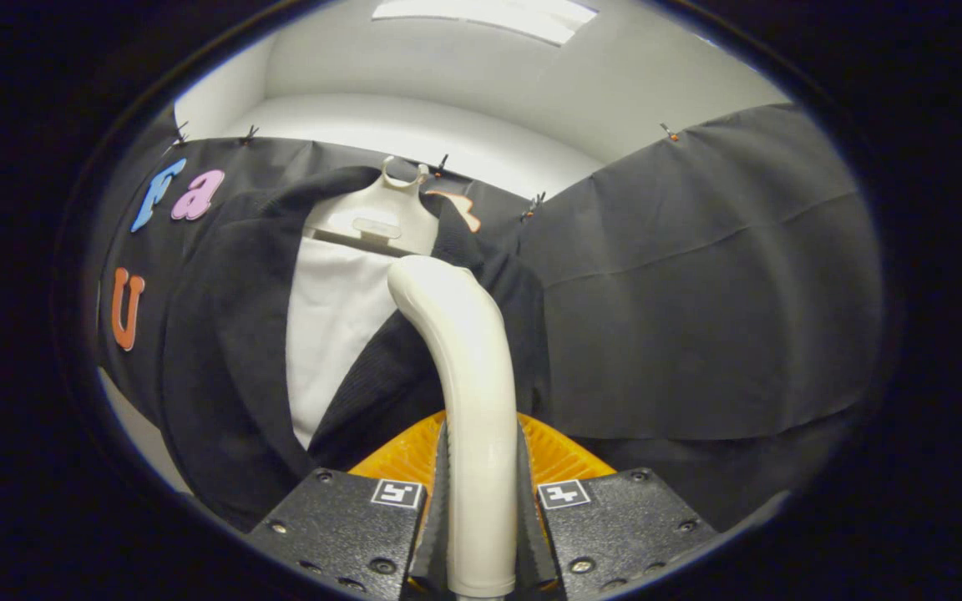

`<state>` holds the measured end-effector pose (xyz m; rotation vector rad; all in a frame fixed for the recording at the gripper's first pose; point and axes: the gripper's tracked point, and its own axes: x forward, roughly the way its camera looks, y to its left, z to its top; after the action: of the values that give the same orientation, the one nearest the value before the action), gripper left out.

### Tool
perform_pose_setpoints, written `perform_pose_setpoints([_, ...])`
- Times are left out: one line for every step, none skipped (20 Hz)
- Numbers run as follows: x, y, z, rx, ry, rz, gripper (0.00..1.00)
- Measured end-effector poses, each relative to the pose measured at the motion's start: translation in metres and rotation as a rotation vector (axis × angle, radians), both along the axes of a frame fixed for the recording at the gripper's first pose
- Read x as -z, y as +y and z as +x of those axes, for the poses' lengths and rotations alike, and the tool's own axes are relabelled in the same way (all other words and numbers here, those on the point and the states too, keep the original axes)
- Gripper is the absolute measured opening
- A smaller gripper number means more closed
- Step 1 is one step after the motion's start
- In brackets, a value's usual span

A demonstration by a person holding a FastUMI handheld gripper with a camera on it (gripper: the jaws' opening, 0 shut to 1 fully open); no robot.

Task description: Iron the clothes twice with a garment steamer, once on the left side and once on the right side.

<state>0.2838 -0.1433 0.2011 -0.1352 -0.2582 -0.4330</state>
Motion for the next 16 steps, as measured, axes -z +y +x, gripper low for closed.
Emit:
perform_pose_setpoints([0.001, 0.0, 0.002, 0.002, 0.012, 0.005, 0.37])
perform_pose_setpoints([0.006, 0.001, 0.003, 0.005, 0.027, 0.009, 0.37])
perform_pose_setpoints([0.017, 0.002, 0.0, 0.006, 0.036, 0.013, 0.37])
perform_pose_setpoints([0.024, 0.002, -0.003, 0.011, 0.05, 0.015, 0.37])
perform_pose_setpoints([0.031, 0.001, -0.003, 0.015, 0.062, 0.016, 0.37])
perform_pose_setpoints([0.039, 0.001, -0.003, 0.019, 0.077, 0.018, 0.37])
perform_pose_setpoints([0.047, 0.001, -0.004, 0.021, 0.091, 0.02, 0.37])
perform_pose_setpoints([0.053, 0.001, -0.003, 0.022, 0.106, 0.023, 0.37])
perform_pose_setpoints([0.06, 0.002, -0.004, 0.022, 0.12, 0.026, 0.37])
perform_pose_setpoints([0.068, 0.003, -0.004, 0.025, 0.132, 0.027, 0.37])
perform_pose_setpoints([0.076, 0.002, -0.006, 0.035, 0.142, 0.028, 0.37])
perform_pose_setpoints([0.082, 0.001, -0.007, 0.045, 0.148, 0.027, 0.37])
perform_pose_setpoints([0.089, 0.001, -0.008, 0.049, 0.158, 0.03, 0.37])
perform_pose_setpoints([0.096, 0.002, -0.008, 0.05, 0.17, 0.036, 0.37])
perform_pose_setpoints([0.104, 0.003, -0.008, 0.05, 0.182, 0.044, 0.37])
perform_pose_setpoints([0.111, 0.003, -0.009, 0.051, 0.192, 0.052, 0.37])
